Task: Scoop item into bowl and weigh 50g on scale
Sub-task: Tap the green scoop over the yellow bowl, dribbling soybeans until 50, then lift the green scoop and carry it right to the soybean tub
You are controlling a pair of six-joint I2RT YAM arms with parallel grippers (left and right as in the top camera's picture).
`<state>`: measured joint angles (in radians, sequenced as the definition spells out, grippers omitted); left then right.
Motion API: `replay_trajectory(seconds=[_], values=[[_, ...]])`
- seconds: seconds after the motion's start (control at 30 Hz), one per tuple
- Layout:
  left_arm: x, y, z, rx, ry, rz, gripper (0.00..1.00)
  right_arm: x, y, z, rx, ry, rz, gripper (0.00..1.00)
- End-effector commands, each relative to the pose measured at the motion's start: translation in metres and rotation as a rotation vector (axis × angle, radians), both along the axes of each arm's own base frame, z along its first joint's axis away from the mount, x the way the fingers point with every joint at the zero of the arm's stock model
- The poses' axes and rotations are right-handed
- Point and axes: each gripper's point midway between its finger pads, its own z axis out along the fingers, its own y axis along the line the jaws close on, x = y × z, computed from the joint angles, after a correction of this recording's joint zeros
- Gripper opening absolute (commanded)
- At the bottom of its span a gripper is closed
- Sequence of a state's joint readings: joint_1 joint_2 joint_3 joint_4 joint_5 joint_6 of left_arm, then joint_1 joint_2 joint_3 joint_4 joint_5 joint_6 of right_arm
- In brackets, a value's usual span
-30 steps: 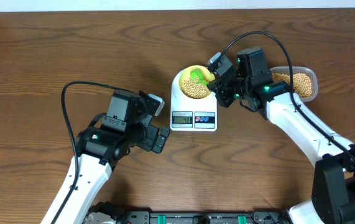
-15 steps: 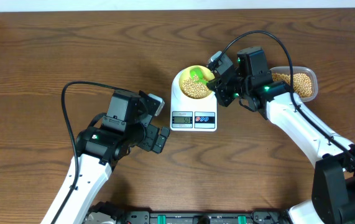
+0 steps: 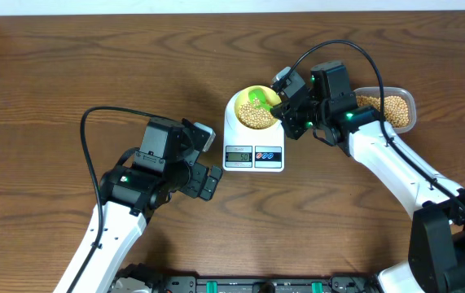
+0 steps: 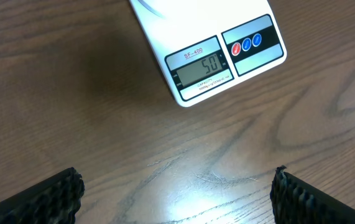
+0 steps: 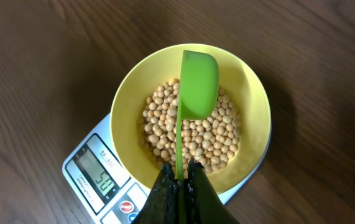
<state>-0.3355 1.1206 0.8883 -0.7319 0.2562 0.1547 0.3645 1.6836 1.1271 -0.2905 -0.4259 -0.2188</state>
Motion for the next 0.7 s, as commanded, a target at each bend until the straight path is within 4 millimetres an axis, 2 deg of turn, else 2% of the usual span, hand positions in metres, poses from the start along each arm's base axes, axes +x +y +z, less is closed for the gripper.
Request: replay_trajectory(seconds=[0.0, 0.2, 0.43, 0.67], values=[[0.001, 0.002, -0.001, 0.005, 0.001, 0.009, 0.98, 0.001, 0.007, 0.023, 0.033, -0.042, 0.011, 0.01], [0.001, 0.002, -0.001, 0.005, 0.001, 0.009, 0.98, 0.0, 0.008, 0.024, 0.047, -0.031, 0.009, 0.01], [0.001, 0.002, -0.001, 0.005, 0.001, 0.009, 0.98, -0.003, 0.012, 0.034, 0.124, 0.022, -0.035, 0.01], [0.001, 0.002, -0.001, 0.005, 0.001, 0.009, 0.98, 0.001, 0.001, 0.052, 0.211, 0.083, -0.162, 0.01]])
